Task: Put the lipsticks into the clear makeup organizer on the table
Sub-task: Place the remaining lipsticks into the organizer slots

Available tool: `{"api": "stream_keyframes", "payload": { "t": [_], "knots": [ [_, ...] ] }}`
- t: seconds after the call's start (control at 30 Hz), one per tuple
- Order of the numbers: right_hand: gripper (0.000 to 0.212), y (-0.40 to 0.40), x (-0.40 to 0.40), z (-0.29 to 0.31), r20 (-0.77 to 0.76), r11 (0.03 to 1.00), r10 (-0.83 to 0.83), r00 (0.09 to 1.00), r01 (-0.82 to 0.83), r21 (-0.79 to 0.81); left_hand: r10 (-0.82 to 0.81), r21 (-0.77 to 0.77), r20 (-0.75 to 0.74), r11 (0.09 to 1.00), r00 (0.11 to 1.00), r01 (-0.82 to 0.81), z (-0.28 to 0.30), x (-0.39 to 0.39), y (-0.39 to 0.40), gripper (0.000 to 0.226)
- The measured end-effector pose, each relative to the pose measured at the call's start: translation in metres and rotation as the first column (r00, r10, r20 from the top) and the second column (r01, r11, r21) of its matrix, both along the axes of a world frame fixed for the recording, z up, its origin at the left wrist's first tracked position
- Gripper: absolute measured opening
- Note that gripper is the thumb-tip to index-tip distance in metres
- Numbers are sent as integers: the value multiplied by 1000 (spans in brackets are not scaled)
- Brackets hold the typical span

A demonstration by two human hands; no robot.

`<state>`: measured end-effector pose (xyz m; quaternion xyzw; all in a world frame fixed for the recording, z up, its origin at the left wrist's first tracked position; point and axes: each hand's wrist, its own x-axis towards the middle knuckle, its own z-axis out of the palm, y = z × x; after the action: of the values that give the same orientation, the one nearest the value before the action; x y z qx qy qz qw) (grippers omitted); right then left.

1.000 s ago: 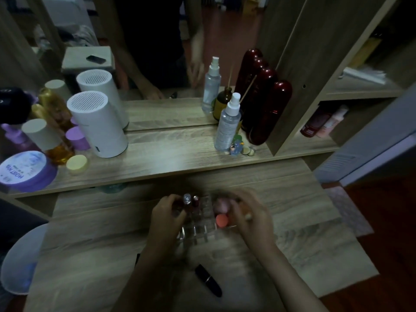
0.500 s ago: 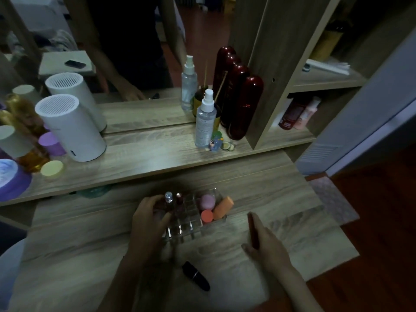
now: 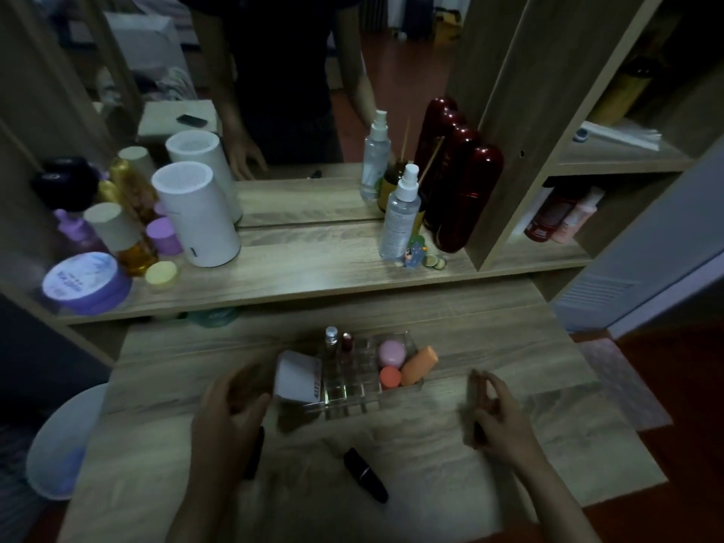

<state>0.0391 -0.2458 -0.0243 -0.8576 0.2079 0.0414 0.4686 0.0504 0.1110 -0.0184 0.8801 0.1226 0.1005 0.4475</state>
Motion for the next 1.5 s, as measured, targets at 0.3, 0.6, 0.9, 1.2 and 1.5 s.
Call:
{"api": "stream_keyframes", "payload": {
  "t": [0.3, 0.6, 0.9, 1.2, 1.5],
  "knots": [
    [15, 40, 47, 81, 295, 969, 245, 923, -228, -93, 57, 7, -133, 998, 989, -56, -12, -34, 10, 41],
    [26, 111, 101, 72, -51, 595, 629, 775, -523, -611, 51, 85, -311, 996, 949, -25, -34, -59, 21, 54],
    [21, 128, 112, 54, -205, 440, 706, 678, -646, -623, 63, 45, -291, 998, 955, -53, -48, -59, 8, 53],
    [54, 132, 108, 42, -135, 500, 722, 678, -647, -576, 12, 163, -237, 986, 971, 28, -45, -47, 7, 23],
    [55, 123, 105, 49, -78, 531, 727, 683, -630, -567, -94, -157, -38, 984, 995, 87, -13, -43, -4, 36]
  ]
}}
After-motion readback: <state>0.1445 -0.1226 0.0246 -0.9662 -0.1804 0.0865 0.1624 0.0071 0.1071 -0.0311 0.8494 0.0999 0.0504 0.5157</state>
